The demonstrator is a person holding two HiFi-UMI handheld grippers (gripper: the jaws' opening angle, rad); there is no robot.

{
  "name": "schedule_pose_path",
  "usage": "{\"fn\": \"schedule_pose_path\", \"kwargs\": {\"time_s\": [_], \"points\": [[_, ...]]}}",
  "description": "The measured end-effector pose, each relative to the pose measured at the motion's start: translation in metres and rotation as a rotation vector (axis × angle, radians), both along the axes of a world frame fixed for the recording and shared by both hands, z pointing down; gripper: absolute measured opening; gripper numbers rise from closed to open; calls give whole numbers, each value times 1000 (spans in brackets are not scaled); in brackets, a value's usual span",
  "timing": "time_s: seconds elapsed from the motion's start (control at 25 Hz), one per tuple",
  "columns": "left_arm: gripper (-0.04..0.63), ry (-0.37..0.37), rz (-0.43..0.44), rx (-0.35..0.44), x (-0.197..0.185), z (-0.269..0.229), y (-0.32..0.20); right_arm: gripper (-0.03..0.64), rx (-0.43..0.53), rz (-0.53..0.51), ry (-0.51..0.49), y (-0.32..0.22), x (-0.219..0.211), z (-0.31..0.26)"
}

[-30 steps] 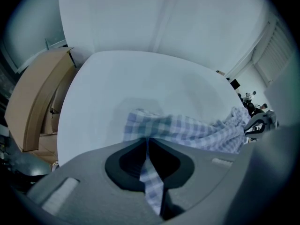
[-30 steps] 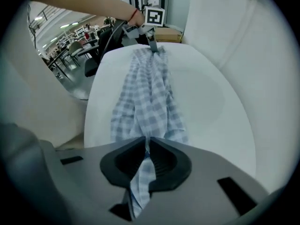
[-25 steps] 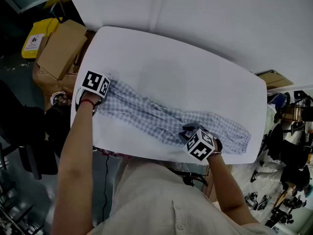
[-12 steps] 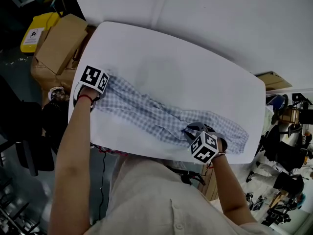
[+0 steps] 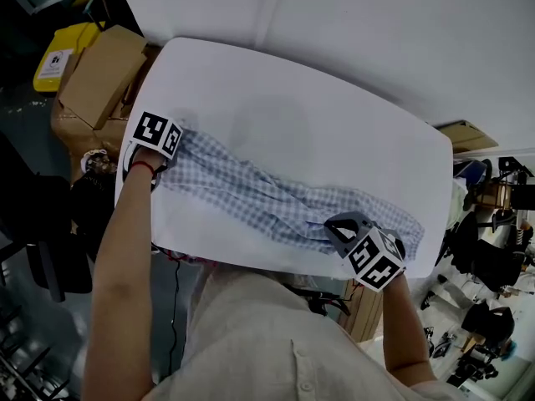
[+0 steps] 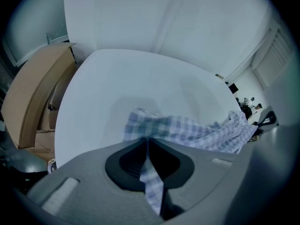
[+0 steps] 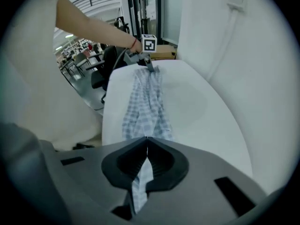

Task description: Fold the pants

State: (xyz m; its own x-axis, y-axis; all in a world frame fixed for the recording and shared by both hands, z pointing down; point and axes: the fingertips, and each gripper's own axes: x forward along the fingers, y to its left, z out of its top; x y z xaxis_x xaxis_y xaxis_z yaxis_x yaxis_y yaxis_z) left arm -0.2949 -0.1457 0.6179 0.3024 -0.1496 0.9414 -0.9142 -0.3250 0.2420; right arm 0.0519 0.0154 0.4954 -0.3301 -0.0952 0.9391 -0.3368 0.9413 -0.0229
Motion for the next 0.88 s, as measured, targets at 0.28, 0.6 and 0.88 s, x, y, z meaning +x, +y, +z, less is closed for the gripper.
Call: {"fn": "schedule_pose_path", "kwargs": {"time_s": [0.28, 0.6, 0.88], "points": [[31, 3, 0, -14, -1, 0, 0, 18, -237, -213, -46, 80, -40, 1], [31, 6, -1, 5, 2, -1, 0, 20, -360, -183, 41, 107, -46, 120], [35, 40, -21, 84, 1, -9, 0, 245, -540, -115, -96, 117, -33, 74]]}}
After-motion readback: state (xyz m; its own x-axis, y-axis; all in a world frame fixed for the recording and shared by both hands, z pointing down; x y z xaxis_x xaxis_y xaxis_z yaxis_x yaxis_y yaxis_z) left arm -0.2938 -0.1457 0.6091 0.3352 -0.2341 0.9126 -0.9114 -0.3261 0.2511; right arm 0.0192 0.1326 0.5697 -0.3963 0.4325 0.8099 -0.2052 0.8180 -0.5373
